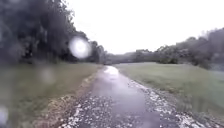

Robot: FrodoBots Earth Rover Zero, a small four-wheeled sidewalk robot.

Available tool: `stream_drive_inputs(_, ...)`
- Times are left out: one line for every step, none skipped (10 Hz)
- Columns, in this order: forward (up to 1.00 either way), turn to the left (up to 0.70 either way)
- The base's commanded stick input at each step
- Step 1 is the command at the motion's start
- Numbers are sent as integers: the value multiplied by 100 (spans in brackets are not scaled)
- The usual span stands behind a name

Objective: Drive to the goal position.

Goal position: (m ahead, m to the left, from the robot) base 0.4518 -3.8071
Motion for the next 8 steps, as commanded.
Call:
stream_drive_inputs(70, 0)
stream_drive_inputs(70, 0)
stream_drive_inputs(70, 0)
stream_drive_inputs(70, 0)
stream_drive_inputs(70, 0)
stream_drive_inputs(70, 0)
stream_drive_inputs(70, 0)
stream_drive_inputs(70, 12)
